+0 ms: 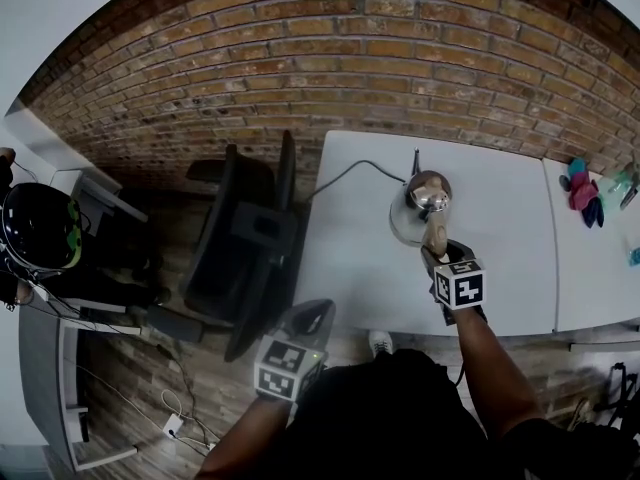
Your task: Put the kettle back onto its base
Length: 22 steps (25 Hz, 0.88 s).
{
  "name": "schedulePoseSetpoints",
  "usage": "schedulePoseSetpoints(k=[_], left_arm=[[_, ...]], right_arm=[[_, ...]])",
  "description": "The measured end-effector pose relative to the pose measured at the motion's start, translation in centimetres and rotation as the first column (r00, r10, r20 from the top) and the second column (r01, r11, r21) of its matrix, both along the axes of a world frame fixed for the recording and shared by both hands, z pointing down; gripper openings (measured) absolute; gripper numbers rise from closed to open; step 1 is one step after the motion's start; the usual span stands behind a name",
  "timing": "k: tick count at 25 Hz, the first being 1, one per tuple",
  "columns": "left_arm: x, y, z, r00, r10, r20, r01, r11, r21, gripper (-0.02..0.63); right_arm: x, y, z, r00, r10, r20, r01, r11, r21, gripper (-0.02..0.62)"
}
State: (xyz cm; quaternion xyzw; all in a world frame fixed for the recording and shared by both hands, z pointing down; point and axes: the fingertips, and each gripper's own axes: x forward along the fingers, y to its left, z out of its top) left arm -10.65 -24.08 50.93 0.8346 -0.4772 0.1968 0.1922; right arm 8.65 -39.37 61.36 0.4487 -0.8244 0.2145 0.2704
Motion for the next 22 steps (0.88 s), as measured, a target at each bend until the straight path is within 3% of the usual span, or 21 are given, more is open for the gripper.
schedulePoseSetpoints(k=[13, 22], left_arm=[[0.2, 3.1, -0.4, 0.999, 0.043, -0.008, -0.043, 0.999, 0.023, 0.0], [-1.2, 7.7, -1.2, 0.998, 0.052, -0.022, -0.051, 0.998, 0.044, 0.0]], right_arm=[[1.3, 4.2, -0.8, 0.999, 0.039, -0.033, -0.039, 0.999, 0.016, 0.225], [-0.4, 10.5, -2.5, 1.0, 0.023, -0.019, -0.022, 0.999, 0.032, 0.181]])
